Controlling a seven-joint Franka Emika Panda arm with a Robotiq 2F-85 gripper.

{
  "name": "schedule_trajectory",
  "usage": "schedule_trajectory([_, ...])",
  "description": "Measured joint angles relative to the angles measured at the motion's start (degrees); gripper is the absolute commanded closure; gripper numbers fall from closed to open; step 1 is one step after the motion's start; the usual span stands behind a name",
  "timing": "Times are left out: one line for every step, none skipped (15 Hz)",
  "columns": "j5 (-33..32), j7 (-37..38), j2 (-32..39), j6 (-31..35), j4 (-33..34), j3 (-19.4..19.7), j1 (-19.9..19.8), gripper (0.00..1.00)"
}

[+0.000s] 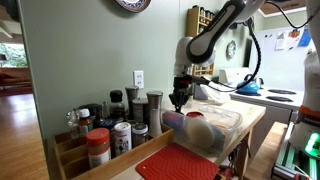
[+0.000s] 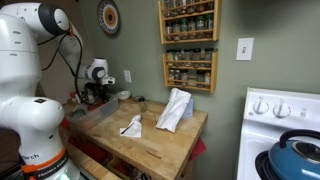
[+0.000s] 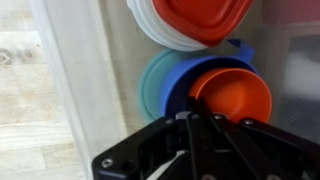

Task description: Remove the orange and blue cups from the container

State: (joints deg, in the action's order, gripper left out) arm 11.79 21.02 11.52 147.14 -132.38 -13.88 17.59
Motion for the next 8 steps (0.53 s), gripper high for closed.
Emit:
schedule_trajectory([0.0, 0.0, -0.5, 0.0, 0.0, 0.0, 0.0, 0.99])
schedule_trajectory([0.0, -0.1, -1.4, -0.1, -0.2, 0.0, -0.1, 0.99])
schedule_trajectory([0.0, -0.1, -2.8, -0.3, -0.5, 0.0, -0.1, 0.99])
schedule_trajectory([0.0, -0.1, -4.7, -1.0, -1.1, -0.1, -0.1, 0.99])
schedule_trajectory([0.0, 0.0, -7.1, -2.5, -1.7, -0.1, -0.1, 0.99])
schedule_trajectory([-0.5, 0.8, -9.9, -5.1, -2.3, -0.1, -0.1, 0.99])
schedule_trajectory([-1.1, 2.5, -13.1, -8.2, -3.0, -0.1, -0.2, 0.99])
schedule_trajectory([-1.5, 4.0, -16.4, -11.3, -3.8, 0.0, -0.5, 0.97])
